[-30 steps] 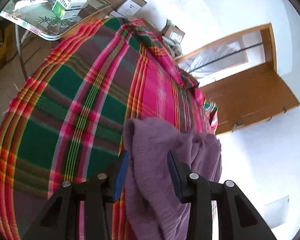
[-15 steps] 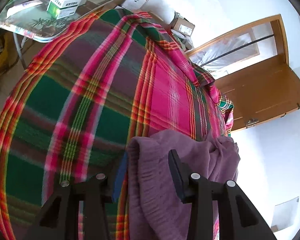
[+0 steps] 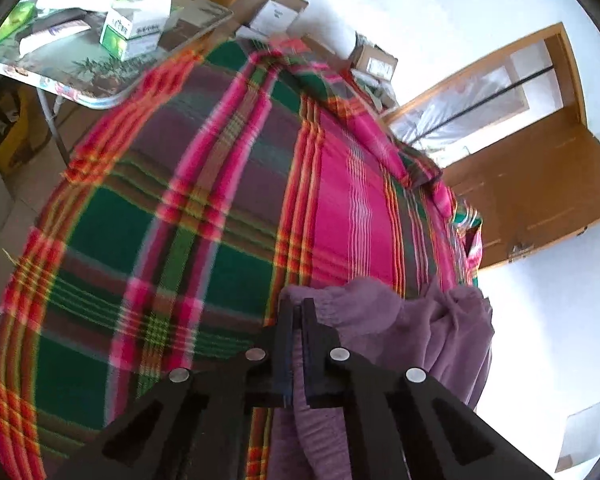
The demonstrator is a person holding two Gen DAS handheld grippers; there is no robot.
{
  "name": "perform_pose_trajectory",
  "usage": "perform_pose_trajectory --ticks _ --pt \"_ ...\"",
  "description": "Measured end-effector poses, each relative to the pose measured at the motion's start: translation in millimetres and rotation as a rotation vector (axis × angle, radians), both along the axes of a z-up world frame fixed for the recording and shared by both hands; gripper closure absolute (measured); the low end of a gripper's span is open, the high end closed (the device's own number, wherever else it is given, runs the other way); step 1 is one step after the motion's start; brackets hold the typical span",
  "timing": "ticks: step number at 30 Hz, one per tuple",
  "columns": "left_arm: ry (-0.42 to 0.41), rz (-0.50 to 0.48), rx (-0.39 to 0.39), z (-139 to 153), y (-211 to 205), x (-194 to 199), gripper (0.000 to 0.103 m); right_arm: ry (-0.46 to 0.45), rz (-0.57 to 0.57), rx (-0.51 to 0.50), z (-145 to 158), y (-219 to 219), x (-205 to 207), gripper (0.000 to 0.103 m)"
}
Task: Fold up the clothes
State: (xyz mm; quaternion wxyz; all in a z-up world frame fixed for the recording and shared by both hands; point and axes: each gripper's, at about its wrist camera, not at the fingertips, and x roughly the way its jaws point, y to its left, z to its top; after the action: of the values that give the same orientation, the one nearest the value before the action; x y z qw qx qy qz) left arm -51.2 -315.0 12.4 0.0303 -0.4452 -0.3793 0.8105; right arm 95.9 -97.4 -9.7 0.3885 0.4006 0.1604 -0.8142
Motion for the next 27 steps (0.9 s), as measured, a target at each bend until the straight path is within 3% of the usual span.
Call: perform_pose_trajectory --ticks 8,9,11,15,20,27 --pt "0.010 -0.028 0.036 -2.9 -0.4 1.0 0.098 -0.020 -0.008 -0.007 2.9 4.1 -1.9 0.076" --pt "0.002 -0.037 0.054 -5.1 -1.4 1.4 0.096 -0.023 -0.011 -0.015 4.2 7.0 -2.0 0.077" --pt "-0.018 -0.048 0.110 -11.8 -5.3 1.7 0.072 -0.029 -0.016 -0.030 6.8 12.8 -2.1 0.078" --pt "-0.025 -0.034 0.161 -17.6 -9.4 4.6 0.069 -0.038 -0.015 -0.033 9.2 23.3 -0.1 0.078" --pt "-0.016 -0.032 0.159 -15.9 -3.7 4.9 0.060 -0.055 -0.018 -0.033 10.7 36.6 0.8 0.078" --pt "-0.034 -0.023 0.088 -10.8 11.6 2.8 0.060 -0.060 -0.013 -0.030 12.6 44.1 2.8 0.078"
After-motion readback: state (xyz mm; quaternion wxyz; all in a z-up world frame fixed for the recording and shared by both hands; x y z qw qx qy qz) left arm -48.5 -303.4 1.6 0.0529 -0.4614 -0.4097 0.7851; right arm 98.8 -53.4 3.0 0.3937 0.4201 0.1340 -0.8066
